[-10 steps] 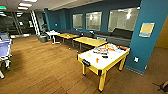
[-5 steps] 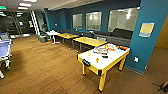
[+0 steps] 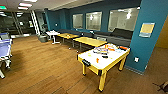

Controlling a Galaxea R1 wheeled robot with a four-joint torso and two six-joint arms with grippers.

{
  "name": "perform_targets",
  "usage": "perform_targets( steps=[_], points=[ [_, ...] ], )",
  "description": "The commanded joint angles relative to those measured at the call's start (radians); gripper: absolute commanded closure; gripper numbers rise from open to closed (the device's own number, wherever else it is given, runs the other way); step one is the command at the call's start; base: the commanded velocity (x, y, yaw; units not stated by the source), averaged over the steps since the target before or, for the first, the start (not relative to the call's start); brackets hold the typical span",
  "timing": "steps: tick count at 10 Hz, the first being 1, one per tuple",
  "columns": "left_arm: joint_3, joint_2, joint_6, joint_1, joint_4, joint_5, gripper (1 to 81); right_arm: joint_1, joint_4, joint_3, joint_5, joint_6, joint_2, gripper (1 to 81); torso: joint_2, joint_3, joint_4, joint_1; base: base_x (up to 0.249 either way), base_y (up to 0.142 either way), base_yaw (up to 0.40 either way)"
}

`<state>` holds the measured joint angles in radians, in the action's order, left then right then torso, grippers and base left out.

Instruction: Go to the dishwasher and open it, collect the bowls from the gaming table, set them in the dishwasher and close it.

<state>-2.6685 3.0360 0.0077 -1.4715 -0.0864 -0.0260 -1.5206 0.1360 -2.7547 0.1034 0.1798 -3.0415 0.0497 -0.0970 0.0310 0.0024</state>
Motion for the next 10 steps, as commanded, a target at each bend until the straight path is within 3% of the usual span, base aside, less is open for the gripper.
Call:
perform_targets(
  steps=[1,10],
  points=[
    [0.009,-0.003,0.009,0.050,-0.010,0.052,1.0,0.047,0.007,0.004,-0.050,-0.003,0.001,1.0,0.000,0.000,0.000,0.000,0.076,0.000,0.000],
    [0.009,-0.002,0.009,0.049,-0.010,0.052,1.0,0.049,0.008,0.006,-0.050,-0.003,0.001,1.0,0.000,0.000,0.000,-0.001,0.093,0.000,0.000]
  ],
)
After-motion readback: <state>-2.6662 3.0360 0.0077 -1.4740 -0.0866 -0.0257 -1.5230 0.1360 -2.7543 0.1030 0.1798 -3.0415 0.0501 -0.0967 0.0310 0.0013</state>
